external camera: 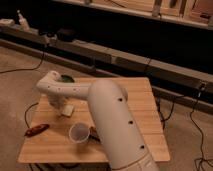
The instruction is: Wipe the white sponge on the table
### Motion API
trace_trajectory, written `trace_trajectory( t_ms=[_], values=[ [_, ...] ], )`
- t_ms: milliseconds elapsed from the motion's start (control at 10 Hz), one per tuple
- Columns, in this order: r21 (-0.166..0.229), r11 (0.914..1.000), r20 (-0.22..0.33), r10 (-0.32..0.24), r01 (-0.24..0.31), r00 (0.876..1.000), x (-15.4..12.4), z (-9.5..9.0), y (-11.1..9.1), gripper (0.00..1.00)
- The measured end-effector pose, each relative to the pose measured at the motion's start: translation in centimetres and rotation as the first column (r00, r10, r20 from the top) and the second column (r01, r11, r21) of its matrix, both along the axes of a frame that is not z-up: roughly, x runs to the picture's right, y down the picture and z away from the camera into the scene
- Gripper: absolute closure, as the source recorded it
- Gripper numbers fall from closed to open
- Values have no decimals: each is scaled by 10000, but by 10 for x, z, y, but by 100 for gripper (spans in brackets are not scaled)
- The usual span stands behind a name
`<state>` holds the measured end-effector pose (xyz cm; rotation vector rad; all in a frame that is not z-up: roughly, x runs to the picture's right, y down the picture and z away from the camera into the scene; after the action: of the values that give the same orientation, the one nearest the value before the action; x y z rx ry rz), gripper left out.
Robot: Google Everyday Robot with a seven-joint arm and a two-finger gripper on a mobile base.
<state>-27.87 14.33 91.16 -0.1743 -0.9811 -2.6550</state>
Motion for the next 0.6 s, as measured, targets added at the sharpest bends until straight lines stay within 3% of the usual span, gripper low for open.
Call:
trace_trajectory(
  t_ms=[300,600],
  values=[
    [-434,9963,6,-741,740,9973,-10,-15,20,74],
    [-330,9971,-36,-683,682,9977,-9,-33,25,74]
  ],
)
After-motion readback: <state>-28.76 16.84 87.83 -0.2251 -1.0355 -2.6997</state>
